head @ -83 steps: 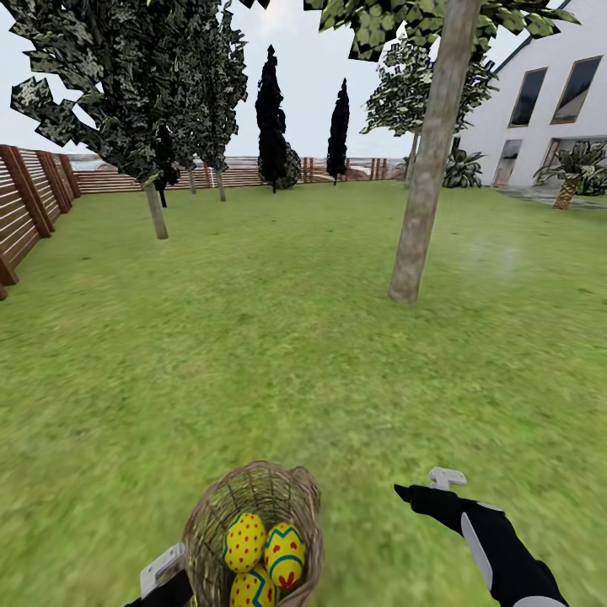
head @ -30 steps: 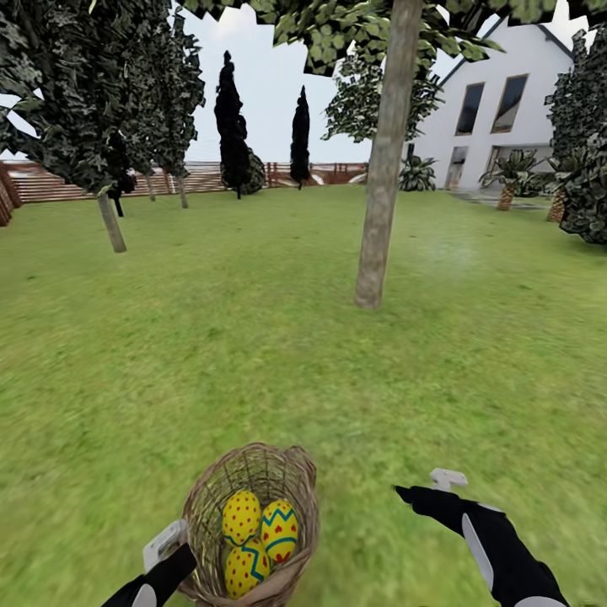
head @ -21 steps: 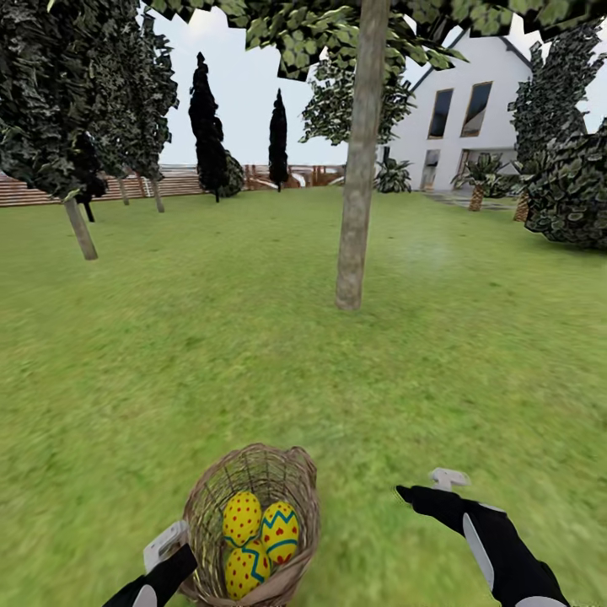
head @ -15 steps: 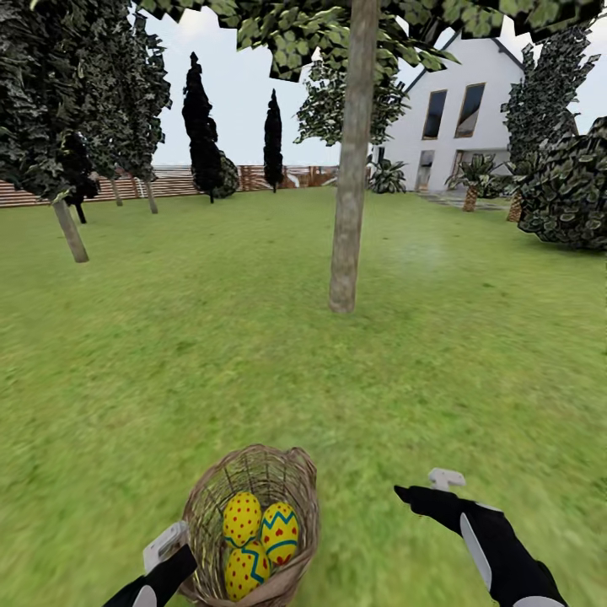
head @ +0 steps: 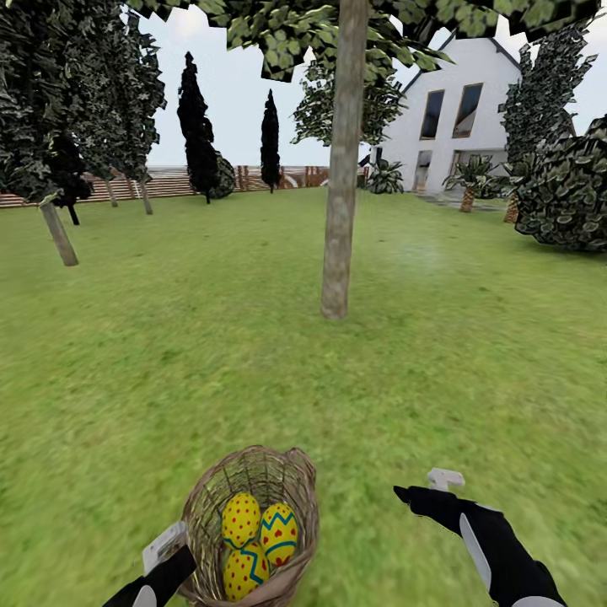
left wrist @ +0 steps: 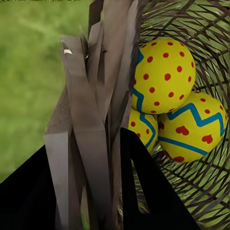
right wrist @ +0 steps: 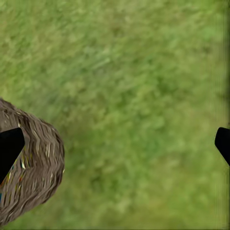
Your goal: Take the three Easter eggs out of the wicker basket on the lawn in the garden, then place them on the lawn next to a single tree (choose any tree) so that all three eggs are next to the same tree and none are left in the basket.
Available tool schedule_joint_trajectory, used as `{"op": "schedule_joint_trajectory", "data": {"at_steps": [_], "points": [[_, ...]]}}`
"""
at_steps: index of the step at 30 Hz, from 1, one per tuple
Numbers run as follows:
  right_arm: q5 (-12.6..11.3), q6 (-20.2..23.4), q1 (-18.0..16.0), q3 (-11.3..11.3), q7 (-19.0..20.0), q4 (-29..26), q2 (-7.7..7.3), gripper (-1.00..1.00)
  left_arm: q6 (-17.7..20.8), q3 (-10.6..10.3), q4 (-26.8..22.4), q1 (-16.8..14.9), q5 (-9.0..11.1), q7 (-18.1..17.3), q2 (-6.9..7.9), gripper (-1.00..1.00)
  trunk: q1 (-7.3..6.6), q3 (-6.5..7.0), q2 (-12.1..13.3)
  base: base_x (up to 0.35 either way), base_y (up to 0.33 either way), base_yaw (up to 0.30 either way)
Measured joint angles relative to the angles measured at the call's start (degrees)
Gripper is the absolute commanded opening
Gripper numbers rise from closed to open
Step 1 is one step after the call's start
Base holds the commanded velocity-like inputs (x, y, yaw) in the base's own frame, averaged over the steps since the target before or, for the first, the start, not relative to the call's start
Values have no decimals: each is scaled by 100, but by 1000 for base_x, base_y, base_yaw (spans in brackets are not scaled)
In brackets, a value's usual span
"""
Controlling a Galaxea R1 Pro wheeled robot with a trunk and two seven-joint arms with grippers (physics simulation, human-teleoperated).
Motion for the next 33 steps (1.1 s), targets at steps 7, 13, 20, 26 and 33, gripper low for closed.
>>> {"op": "schedule_joint_trajectory", "data": {"at_steps": [7,13,20,26,33], "points": [[-1,0,0,0,0,-3,-8,100,-1,8,0,0,2,-3,14,-100,-154,126,281,243,-226,0],[0,0,0,0,5,-11,-15,100,-5,15,-1,0,5,-4,34,-100,-286,234,522,253,-235,0],[132,-505,2,8,-130,612,-10,100,-9,18,-1,0,5,-2,44,-100,-440,359,803,263,-227,0],[597,-1545,4,31,-740,2287,-23,100,-3,34,9,1,-9,1,84,-100,-571,467,1043,268,-224,0],[1302,-2394,71,35,-739,3339,-14,100,-14,40,369,-2,11,-2,110,-100,-725,593,1324,270,-221,0]]}}
